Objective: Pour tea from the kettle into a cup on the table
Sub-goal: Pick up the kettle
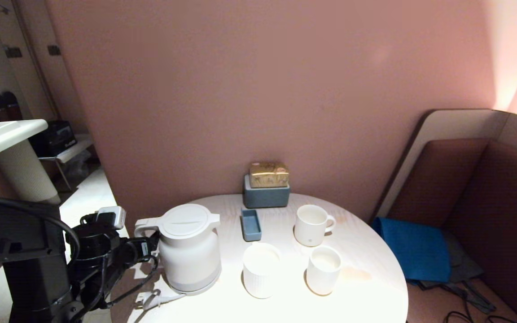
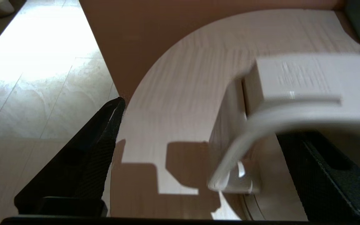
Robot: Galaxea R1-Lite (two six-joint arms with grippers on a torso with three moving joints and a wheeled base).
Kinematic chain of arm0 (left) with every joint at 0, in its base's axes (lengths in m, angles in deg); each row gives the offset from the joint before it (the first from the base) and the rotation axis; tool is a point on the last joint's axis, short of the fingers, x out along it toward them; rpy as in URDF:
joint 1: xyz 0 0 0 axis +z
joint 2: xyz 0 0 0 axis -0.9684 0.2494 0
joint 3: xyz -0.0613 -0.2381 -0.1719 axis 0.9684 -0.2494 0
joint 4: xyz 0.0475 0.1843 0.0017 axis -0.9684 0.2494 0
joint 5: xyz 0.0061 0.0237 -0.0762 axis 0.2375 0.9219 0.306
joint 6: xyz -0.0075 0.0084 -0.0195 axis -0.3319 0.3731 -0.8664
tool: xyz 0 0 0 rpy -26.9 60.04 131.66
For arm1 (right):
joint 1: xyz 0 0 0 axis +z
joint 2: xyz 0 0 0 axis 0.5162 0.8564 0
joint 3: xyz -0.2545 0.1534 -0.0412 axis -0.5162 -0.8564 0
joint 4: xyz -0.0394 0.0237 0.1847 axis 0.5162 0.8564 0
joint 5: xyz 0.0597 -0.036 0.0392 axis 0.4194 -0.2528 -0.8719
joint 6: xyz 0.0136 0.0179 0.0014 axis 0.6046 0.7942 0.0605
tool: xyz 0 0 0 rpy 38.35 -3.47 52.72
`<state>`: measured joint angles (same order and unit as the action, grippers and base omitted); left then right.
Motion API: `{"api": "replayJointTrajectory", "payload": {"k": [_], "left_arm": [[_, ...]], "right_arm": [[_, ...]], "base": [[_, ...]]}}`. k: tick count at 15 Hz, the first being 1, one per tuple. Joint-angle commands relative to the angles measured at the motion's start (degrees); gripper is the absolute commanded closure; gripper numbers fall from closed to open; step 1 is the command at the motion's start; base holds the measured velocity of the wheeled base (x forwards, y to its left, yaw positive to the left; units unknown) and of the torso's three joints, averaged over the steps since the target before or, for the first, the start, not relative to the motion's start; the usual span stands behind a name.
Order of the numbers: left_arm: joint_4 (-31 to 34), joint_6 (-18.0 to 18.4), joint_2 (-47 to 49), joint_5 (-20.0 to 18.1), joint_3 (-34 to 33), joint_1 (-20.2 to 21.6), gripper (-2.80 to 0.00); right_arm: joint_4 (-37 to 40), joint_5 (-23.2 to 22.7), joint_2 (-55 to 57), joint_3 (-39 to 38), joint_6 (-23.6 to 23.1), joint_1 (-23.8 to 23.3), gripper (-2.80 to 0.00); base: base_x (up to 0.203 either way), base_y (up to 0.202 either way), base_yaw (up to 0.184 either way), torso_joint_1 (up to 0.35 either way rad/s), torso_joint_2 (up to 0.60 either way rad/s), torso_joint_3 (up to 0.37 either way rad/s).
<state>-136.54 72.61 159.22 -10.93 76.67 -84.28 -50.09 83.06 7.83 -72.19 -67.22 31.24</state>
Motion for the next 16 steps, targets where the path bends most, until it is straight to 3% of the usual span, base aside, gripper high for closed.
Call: {"api": "replayJointTrajectory", "payload": {"k": [1, 7, 8, 16], "left_arm": [[-2.7, 0.0, 0.7, 0.1, 1.9, 0.9, -2.80], [-2.7, 0.1, 1.5, 0.1, 3.5, 1.3, -2.80], [-2.7, 0.2, 2.0, 0.1, 3.5, 1.3, 0.00], [-2.7, 0.3, 2.7, 0.1, 3.8, 1.3, 0.00]], "right_arm": [[0.0, 0.0, 0.1, 0.0, 0.0, 0.0, 0.00], [0.0, 0.0, 0.1, 0.0, 0.0, 0.0, 0.00], [0.0, 0.0, 0.1, 0.0, 0.0, 0.0, 0.00], [0.0, 0.0, 0.1, 0.0, 0.0, 0.0, 0.00]], "base": [[0.000, 0.000, 0.000, 0.000, 0.00, 0.000], [0.000, 0.000, 0.000, 0.000, 0.00, 0.000], [0.000, 0.000, 0.000, 0.000, 0.00, 0.000], [0.000, 0.000, 0.000, 0.000, 0.00, 0.000]]}}
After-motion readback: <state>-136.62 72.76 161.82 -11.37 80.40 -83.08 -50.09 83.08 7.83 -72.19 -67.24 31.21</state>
